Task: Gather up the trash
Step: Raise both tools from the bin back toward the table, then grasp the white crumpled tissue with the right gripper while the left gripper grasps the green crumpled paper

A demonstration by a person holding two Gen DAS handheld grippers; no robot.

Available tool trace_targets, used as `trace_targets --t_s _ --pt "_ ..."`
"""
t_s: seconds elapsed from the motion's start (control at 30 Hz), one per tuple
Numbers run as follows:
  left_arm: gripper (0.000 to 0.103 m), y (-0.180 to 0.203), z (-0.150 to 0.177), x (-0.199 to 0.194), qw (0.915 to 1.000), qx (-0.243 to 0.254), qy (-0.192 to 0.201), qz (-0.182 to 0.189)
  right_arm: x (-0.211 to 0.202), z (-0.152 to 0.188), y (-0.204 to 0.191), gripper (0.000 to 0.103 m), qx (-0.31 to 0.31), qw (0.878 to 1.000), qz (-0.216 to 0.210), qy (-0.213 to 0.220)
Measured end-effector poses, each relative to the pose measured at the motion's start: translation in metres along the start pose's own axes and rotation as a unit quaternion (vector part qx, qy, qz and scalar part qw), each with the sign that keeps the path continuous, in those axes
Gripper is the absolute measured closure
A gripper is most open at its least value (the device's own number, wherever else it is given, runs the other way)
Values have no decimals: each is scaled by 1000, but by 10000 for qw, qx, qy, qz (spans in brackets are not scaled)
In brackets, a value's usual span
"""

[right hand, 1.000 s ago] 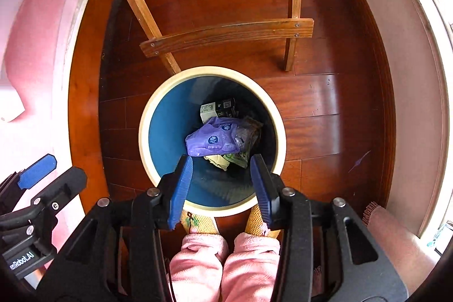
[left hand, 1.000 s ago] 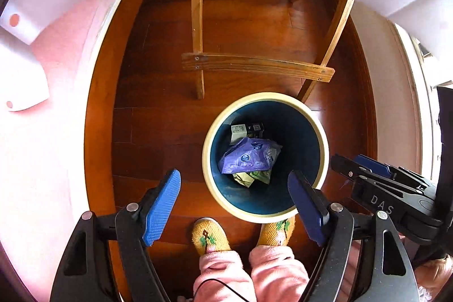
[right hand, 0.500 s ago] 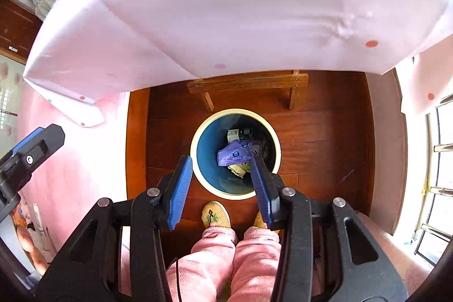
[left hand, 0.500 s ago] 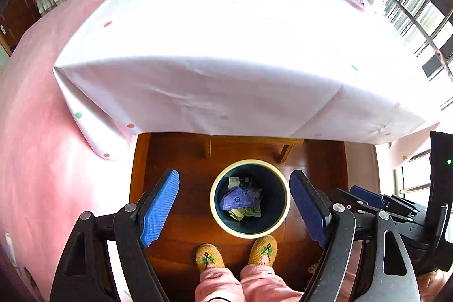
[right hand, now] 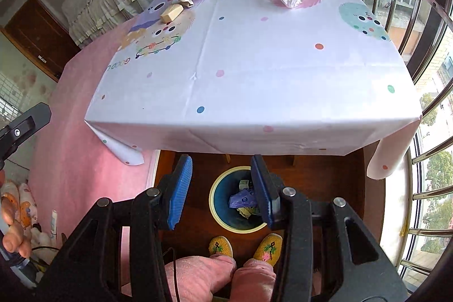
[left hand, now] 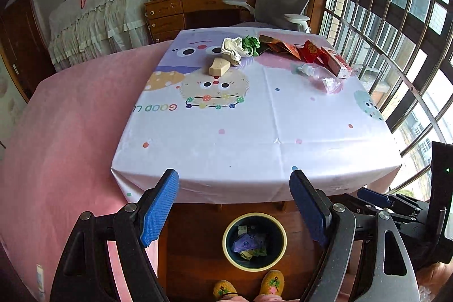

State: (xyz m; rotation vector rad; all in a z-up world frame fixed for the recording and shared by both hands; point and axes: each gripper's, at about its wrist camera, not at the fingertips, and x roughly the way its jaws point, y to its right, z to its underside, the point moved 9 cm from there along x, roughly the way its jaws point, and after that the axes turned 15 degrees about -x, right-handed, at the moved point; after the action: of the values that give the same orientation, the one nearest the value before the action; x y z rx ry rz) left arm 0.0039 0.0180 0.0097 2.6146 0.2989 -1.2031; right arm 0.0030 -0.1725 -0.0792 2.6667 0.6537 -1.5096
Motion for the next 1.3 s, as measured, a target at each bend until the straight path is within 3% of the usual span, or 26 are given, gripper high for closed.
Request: trace_targets --t_s 0.33,0.63,0.93,1.17,1.3 --pt "21 13 -52 -22 9993 87 272 -243 -26 -75 9 63 -262 9971 -27 710" --pt "22 -10 -96 31 9994 20 121 -323 -4 -159 8 58 -435 9944 56 957" --pt "22 -47 -205 139 9993 357 -115 -59 79 -276 -15 43 -741 9928 435 834" --pt "22 -70 -296 233 9966 641 -466 230 179 -364 -41 32 -1173 9888 819 433" --pt "22 -74 -330 286 9937 788 -703 384 238 -393 -49 30 -1430 9842 1036 158"
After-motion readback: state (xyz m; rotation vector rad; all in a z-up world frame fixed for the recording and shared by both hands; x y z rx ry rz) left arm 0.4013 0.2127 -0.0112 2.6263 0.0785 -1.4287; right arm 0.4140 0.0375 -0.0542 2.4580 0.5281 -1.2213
